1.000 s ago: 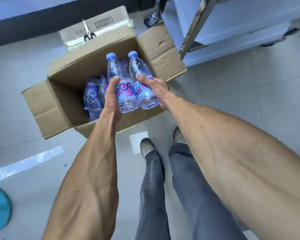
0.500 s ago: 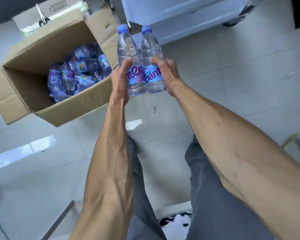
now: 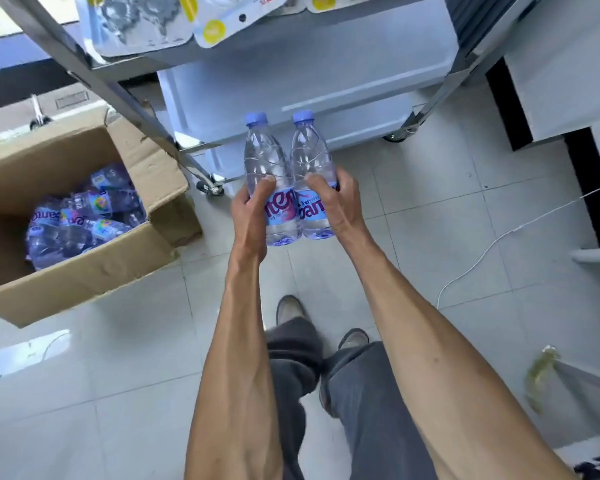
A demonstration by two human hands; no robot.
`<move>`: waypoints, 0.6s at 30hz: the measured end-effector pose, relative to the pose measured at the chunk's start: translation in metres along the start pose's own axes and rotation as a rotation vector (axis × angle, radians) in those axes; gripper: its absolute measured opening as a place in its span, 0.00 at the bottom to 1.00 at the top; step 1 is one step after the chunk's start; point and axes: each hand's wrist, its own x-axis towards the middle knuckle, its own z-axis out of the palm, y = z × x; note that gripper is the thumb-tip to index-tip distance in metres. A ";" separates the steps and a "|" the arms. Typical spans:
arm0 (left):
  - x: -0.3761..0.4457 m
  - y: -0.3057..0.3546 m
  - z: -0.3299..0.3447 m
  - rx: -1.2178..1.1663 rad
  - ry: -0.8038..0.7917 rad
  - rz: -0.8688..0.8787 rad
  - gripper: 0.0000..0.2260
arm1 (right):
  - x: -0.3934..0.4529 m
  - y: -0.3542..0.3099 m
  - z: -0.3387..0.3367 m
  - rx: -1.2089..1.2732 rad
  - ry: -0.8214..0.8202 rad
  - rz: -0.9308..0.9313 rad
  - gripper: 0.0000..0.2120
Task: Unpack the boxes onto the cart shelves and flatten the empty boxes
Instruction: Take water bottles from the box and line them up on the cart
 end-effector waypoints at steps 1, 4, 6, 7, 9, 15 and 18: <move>0.007 -0.003 0.004 -0.012 -0.003 0.002 0.16 | 0.005 0.000 -0.003 0.009 0.002 -0.013 0.10; 0.024 -0.008 0.012 -0.017 -0.015 0.018 0.19 | 0.018 -0.001 -0.005 0.018 -0.009 -0.025 0.13; 0.031 -0.013 0.015 -0.026 -0.032 0.009 0.21 | 0.023 -0.001 -0.007 0.024 0.001 -0.023 0.14; 0.033 -0.015 0.016 -0.032 -0.036 0.004 0.21 | 0.025 0.001 -0.008 0.030 0.008 -0.021 0.14; 0.043 -0.019 0.015 -0.032 -0.043 0.010 0.18 | 0.032 0.005 -0.007 0.041 0.020 -0.029 0.14; 0.077 -0.034 0.007 -0.048 -0.101 0.108 0.13 | 0.060 0.024 0.006 0.065 0.005 -0.147 0.13; 0.095 -0.037 0.003 -0.059 -0.084 0.181 0.17 | 0.081 0.030 0.015 0.081 -0.041 -0.220 0.12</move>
